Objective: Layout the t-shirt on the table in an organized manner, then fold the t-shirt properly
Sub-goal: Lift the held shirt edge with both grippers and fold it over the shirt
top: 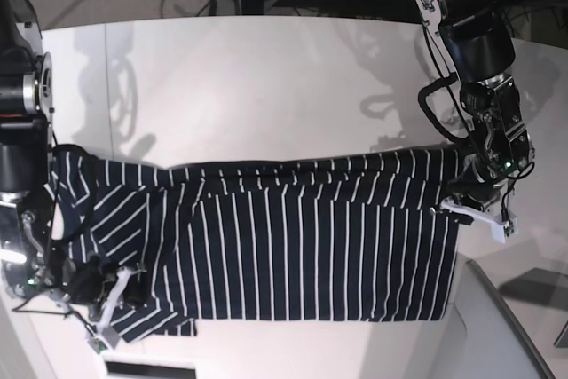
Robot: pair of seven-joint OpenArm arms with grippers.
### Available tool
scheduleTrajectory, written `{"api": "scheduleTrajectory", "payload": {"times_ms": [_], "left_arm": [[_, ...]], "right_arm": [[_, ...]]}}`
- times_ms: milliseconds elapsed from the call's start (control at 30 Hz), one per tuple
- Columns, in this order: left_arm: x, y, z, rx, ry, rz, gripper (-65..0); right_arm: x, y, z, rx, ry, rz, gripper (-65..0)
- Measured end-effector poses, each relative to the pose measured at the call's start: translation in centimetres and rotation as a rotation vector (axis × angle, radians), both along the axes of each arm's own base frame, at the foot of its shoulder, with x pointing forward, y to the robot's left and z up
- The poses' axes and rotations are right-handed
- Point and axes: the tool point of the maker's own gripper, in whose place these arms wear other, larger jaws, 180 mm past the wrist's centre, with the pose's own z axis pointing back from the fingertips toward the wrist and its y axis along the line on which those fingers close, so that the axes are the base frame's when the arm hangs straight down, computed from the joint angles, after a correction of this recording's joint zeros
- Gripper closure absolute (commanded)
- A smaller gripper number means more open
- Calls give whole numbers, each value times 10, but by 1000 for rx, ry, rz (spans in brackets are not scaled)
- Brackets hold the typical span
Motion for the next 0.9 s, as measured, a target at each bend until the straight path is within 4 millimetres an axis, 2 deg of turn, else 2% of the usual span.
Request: {"api": "scheduleTrajectory", "payload": {"times_ms": [133,200,267,367,467,533,600,667,700,733,800,867,900], "left_arm": [[1,-3,-11,-26,24,4,0],[2,-3,-18,-43,48,5,0],[7,-1,-16,-43,44,8,-133],[23,7,4,-15,-51,25,-342],[30,10,13,-6,-88,23,-551],[30,13,15,14,-80,12,-650],[29,21,29,14,-132,32,-650],[16,29,38,6,-185,44,-650],[3,30,34,7,-177,42,-650],[-11,30,28,8,-162,39,-648],[-45,22,6,-6,-101,19,-627],[-77,15,-16,4,-11,-8,-607],[-85,13,-16,10,-5,-17,-601]], "right_arm": [[-1,3,-10,27,17,-15,-11],[-1,4,-12,32,20,-15,-45],[0,3,-10,36,16,-18,-108],[1,1,-8,34,7,-22,-272],[-1,-11,-3,57,-13,-59,-417],[-5,-34,8,118,-67,-150,-429],[-25,-69,11,133,-71,-260,-410],[-59,-103,3,121,-26,-394,-402],[-81,-114,-3,125,-1,-450,-401],[-101,-119,-10,140,20,-493,-401],[-140,-116,-28,189,68,-592,-404],[-172,-100,-51,245,139,-646,-404],[-181,-96,-60,260,165,-666,-404]]}}
